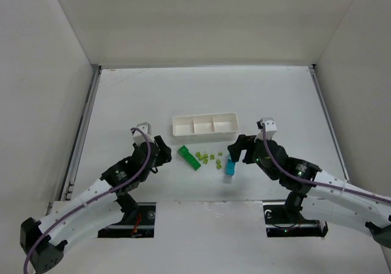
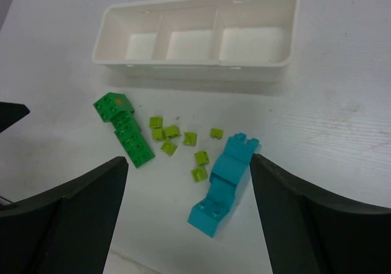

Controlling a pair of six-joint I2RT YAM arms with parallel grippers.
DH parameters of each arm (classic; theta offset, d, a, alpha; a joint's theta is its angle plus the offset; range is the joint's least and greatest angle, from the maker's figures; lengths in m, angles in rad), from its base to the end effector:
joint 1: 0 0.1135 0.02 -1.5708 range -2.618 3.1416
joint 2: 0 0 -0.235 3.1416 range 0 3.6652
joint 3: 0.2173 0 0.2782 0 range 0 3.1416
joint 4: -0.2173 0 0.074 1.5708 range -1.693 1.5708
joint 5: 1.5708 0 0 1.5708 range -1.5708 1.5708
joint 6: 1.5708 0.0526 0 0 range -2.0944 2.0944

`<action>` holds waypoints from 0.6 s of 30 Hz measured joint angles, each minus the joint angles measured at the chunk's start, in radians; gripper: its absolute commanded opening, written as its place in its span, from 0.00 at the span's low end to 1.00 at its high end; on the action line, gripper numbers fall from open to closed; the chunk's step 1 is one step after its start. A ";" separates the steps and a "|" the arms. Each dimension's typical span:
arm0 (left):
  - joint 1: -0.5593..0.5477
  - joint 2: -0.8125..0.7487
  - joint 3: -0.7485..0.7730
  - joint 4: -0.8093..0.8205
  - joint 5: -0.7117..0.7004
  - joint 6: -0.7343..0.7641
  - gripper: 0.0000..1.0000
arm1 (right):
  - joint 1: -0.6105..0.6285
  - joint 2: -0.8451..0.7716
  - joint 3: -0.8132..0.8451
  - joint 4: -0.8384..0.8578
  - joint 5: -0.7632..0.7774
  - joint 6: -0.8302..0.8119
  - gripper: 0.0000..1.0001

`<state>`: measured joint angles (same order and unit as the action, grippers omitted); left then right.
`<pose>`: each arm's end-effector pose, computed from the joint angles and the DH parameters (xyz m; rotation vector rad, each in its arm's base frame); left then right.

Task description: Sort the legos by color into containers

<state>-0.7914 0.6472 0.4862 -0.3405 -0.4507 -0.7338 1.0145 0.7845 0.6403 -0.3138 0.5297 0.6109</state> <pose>0.1686 -0.1380 0.2125 -0.2176 2.0426 -0.4953 0.1484 0.1883 0.2470 -0.0693 1.9985 0.5228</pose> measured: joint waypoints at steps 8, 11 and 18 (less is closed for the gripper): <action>-0.041 0.018 0.024 0.082 0.041 0.027 0.45 | -0.080 -0.008 0.000 -0.099 0.024 0.055 0.37; -0.078 0.021 0.024 0.131 0.061 0.035 0.31 | -0.085 0.004 0.000 -0.135 0.024 0.069 0.19; -0.179 0.054 0.024 0.256 0.093 0.049 0.21 | -0.092 0.052 0.054 -0.272 -0.029 0.090 0.87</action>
<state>-0.9699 0.7013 0.5102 -0.0845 -0.3573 -0.6846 0.9222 0.8364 0.6945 -0.5858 0.5011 0.7006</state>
